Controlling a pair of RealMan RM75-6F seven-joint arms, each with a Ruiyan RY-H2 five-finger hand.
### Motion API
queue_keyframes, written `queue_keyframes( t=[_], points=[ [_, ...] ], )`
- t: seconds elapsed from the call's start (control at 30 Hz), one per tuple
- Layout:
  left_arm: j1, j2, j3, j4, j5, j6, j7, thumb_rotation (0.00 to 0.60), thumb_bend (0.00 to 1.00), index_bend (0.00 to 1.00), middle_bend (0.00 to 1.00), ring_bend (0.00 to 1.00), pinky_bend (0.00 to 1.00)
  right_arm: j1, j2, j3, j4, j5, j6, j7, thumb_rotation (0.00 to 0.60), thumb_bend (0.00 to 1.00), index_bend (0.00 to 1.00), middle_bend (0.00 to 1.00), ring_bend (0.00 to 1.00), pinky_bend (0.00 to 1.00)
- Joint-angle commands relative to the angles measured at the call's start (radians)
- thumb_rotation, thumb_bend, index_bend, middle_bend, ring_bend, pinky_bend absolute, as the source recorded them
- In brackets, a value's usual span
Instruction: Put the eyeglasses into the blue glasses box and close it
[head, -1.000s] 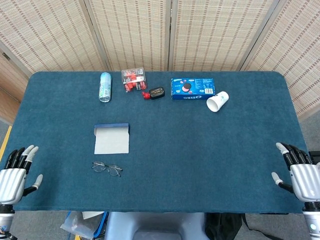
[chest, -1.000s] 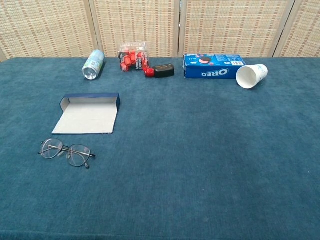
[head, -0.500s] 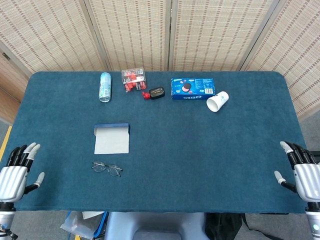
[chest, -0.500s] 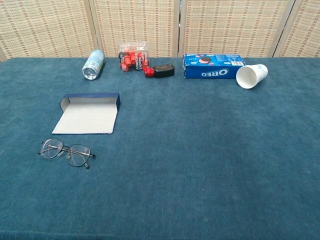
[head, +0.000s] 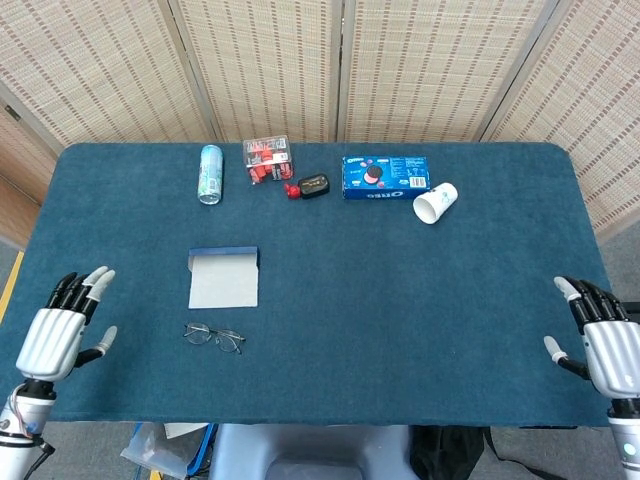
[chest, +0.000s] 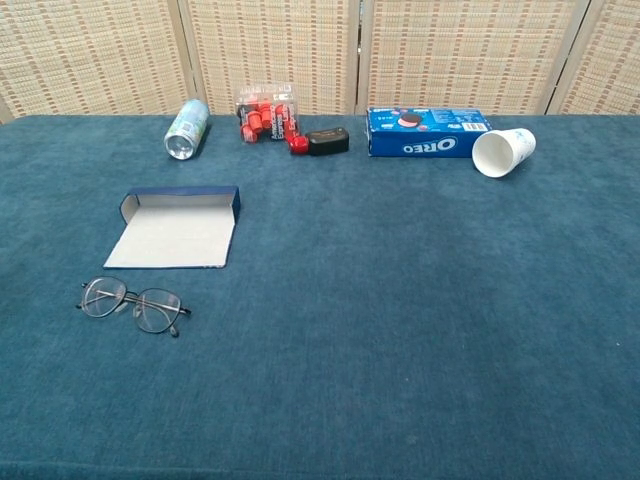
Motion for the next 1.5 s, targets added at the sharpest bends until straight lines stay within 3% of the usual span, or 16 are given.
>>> queue_keyframes(
  t=[0.03,0.13,0.2,0.33,0.43,0.67,1.1,1.5],
  points=[
    [-0.060,0.001,-0.015,-0.023,0.002,-0.075,0.021,0.600,0.34,0.09,0.28,0.29,0.37,0.002,0.004,0.001,-0.002,0.000,-0.002,0.001,0.600,0.28,0.07,0.13,0.10,0.15],
    [-0.103,-0.009,-0.023,-0.037,0.004,-0.124,0.038,0.600,0.32,0.13,0.40,0.40,0.55,0.004,0.007,0.002,-0.004,0.000,-0.005,0.001,0.600,0.27,0.07,0.13,0.10,0.15],
    [-0.131,-0.014,-0.026,-0.049,0.002,-0.160,0.061,0.600,0.32,0.17,0.55,0.51,0.67,0.005,0.010,0.001,-0.005,0.003,-0.009,0.002,0.600,0.27,0.07,0.13,0.10,0.15],
    [-0.185,-0.034,-0.027,-0.063,-0.005,-0.232,0.100,0.600,0.32,0.24,0.83,0.76,0.86,0.006,0.014,0.000,-0.006,0.003,-0.012,0.003,0.600,0.28,0.07,0.13,0.10,0.15],
    [-0.225,-0.044,-0.022,-0.077,-0.029,-0.305,0.132,0.600,0.32,0.28,0.97,0.89,0.95,0.006,0.013,0.000,-0.004,0.004,-0.011,0.006,0.600,0.27,0.07,0.15,0.10,0.15],
    [-0.292,-0.109,-0.018,-0.072,-0.088,-0.400,0.198,0.600,0.32,0.30,1.00,1.00,1.00,0.004,0.007,-0.001,0.009,0.009,-0.012,0.018,0.600,0.28,0.07,0.15,0.10,0.15],
    [-0.360,-0.236,-0.003,-0.025,-0.214,-0.472,0.346,0.600,0.32,0.32,1.00,1.00,1.00,0.004,0.003,-0.003,0.033,0.020,-0.021,0.044,0.600,0.28,0.07,0.15,0.10,0.15],
    [-0.373,-0.283,0.023,0.020,-0.334,-0.475,0.423,0.600,0.32,0.35,1.00,1.00,1.00,0.004,0.001,-0.004,0.047,0.020,-0.023,0.056,0.600,0.28,0.07,0.15,0.10,0.15]
  ],
)
